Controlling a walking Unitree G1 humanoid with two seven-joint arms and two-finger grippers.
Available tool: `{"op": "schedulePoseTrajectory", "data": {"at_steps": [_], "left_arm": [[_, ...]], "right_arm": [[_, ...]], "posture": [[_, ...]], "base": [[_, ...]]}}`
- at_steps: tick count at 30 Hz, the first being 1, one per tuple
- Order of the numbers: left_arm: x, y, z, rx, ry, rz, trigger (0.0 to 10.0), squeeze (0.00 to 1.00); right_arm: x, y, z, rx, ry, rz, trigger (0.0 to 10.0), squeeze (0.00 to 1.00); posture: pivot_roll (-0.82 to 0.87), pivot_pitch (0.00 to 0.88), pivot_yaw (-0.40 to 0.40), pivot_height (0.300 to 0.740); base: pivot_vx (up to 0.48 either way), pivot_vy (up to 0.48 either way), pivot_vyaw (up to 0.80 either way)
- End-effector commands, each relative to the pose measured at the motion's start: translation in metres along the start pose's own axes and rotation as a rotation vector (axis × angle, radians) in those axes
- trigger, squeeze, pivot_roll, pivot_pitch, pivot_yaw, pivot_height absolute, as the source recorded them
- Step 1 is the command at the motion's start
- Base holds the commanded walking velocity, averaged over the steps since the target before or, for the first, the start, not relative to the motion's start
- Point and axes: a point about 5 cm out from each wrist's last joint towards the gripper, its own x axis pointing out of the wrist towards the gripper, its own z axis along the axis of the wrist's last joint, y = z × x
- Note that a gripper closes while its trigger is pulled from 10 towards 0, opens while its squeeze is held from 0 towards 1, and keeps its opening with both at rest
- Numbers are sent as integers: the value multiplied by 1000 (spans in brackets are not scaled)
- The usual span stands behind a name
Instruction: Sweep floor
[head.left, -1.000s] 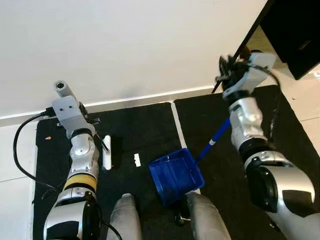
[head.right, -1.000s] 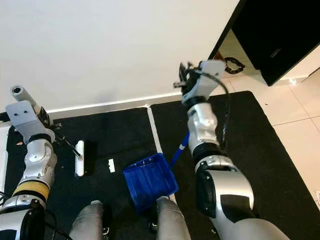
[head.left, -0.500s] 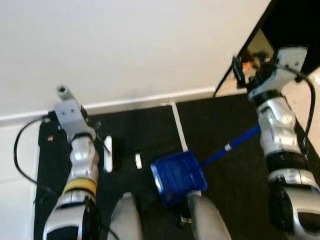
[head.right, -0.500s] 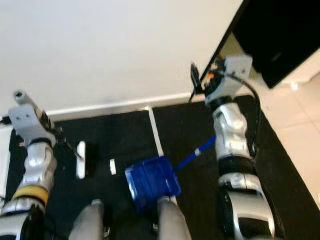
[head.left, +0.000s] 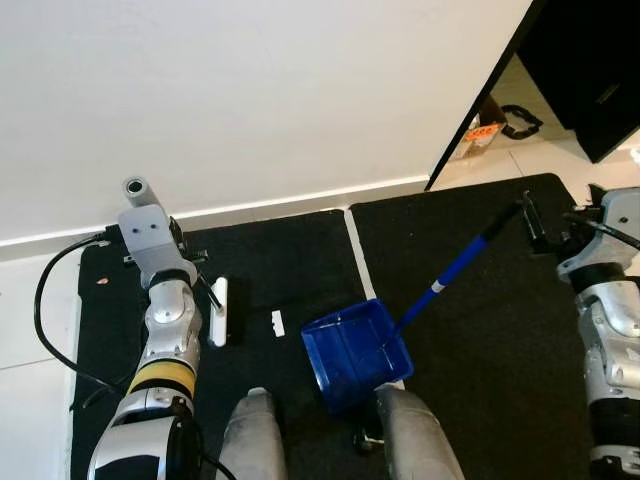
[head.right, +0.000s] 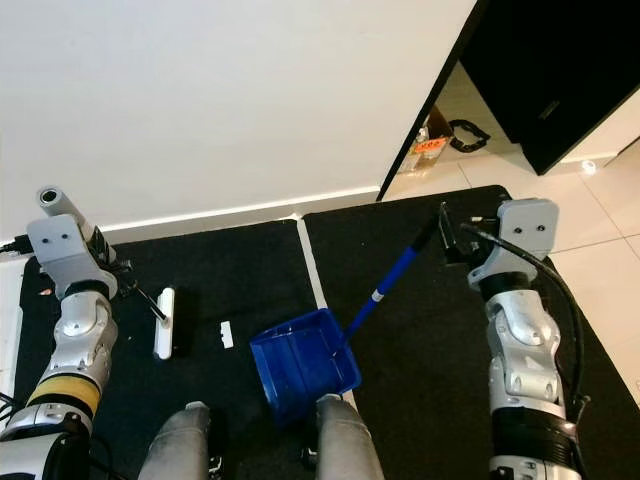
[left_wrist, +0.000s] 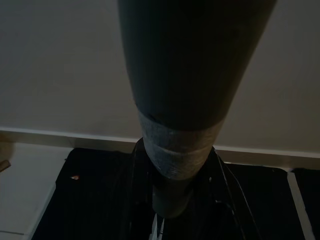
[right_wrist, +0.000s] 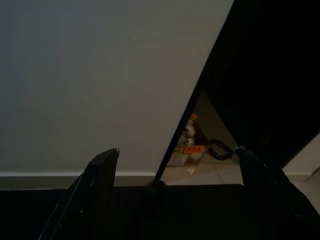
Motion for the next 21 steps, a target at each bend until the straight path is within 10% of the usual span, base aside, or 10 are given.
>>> {"op": "schedulePoseTrajectory", "data": {"at_steps": [1,2,6,21], "left_arm": [[-6,-4,-11,-3,47,-9,10000,0],[-7,-4,-11,-3,47,-11,10000,0],[-7,-6,-11,-5,46,-13,10000,0],[-8,-4,-10,10,34,-10,10000,0]], "right_arm": [[-7,-6,-6,-14,30,-20,10000,886],[-8,-7,-8,-11,34,-16,10000,443],[-9,-11,-18,-7,40,-14,10000,55],[6,-34,-39,56,96,-90,10000,0]], "posture": [[7,147,-62,740],[7,150,-63,740],[3,159,-60,740],[24,222,-64,740]], "base": [[0,0,0],[0,0,0],[0,0,0],[0,0,0]]}}
